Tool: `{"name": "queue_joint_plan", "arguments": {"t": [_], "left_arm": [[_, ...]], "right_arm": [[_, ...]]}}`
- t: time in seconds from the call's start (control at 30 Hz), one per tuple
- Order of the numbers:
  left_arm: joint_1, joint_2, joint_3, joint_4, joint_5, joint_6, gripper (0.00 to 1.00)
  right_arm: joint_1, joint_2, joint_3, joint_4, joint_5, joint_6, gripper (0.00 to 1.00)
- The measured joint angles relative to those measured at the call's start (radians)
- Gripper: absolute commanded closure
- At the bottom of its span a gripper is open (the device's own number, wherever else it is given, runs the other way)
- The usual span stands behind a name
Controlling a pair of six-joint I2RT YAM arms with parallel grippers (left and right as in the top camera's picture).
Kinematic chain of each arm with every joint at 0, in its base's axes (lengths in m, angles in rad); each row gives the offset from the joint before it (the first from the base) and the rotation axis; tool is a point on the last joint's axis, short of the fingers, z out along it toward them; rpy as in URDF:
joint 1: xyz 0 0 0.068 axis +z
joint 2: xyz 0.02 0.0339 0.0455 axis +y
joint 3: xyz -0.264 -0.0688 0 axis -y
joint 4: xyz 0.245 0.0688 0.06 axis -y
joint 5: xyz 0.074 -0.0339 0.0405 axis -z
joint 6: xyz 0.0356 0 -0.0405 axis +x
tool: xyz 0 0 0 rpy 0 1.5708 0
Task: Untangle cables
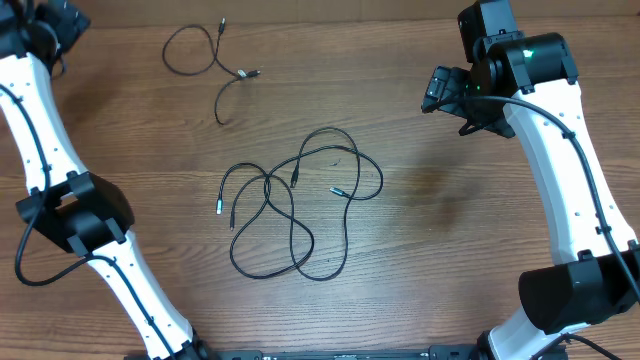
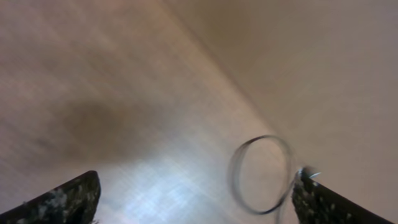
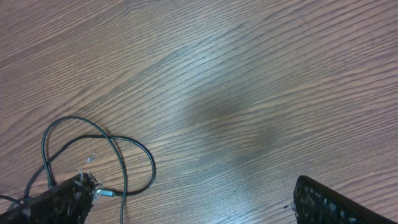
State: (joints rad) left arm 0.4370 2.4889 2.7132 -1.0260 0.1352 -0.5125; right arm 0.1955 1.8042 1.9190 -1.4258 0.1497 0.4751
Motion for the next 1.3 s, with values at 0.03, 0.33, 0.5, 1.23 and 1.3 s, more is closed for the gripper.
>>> {"name": "queue_joint_plan", "arguments": {"t": [0.03, 0.33, 0.5, 1.23, 1.3], "left_arm": [[0.016, 0.004, -0.016, -0.024, 0.008, 0.008, 0.00], [-0.010, 0.008, -0.024, -0.044, 0.311, 0.091, 0.05], [-0.174, 0.008, -0.038, -0.087, 0.343, 0.166, 0.03], [-0.517, 0.010, -0.438, 0.084, -0.132, 0.347, 0.22], [-0.517, 0.010, -0.453, 0.117, -0.132, 0.347, 0.21]], "right_arm": [[0.000, 0.000, 0.000, 0.000, 0.000, 0.000, 0.00], [0.000, 0.000, 0.000, 0.000, 0.000, 0.000, 0.00], [0.000, 0.000, 0.000, 0.000, 0.000, 0.000, 0.00], [0.000, 0.000, 0.000, 0.000, 0.000, 0.000, 0.00], [0.000, 0.000, 0.000, 0.000, 0.000, 0.000, 0.00]]}}
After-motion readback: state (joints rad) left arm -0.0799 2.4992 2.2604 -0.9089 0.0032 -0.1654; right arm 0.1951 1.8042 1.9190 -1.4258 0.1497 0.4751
